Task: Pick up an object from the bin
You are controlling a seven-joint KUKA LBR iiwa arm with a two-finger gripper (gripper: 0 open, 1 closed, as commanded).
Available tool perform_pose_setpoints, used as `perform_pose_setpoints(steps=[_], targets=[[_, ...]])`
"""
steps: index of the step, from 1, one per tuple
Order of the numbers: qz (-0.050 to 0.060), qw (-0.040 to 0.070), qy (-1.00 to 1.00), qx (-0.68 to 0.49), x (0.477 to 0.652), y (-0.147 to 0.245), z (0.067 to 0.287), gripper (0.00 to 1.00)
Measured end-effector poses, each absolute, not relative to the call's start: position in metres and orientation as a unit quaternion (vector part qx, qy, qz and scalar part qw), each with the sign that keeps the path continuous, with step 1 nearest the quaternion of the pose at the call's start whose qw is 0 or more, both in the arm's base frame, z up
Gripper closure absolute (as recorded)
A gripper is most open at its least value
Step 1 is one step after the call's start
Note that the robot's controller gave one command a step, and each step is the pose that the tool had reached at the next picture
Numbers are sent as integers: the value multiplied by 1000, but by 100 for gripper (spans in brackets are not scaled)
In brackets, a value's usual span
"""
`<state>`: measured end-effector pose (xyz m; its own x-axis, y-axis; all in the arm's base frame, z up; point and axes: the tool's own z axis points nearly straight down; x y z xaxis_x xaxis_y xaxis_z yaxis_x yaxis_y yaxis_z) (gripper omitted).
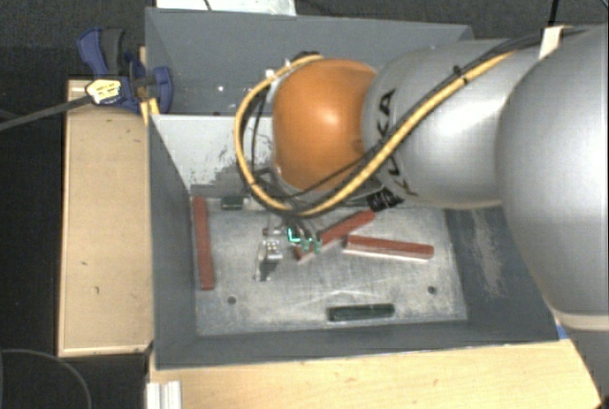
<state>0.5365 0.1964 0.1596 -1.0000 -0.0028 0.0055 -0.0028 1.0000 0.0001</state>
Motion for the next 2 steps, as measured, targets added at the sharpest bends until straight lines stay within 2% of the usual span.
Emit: perform_pose_setpoints(steps=[1, 2], targets=[[-1, -1, -1000, -1, 539, 196, 164, 0], [-3, -5, -1000, 10, 561, 156, 122, 0]])
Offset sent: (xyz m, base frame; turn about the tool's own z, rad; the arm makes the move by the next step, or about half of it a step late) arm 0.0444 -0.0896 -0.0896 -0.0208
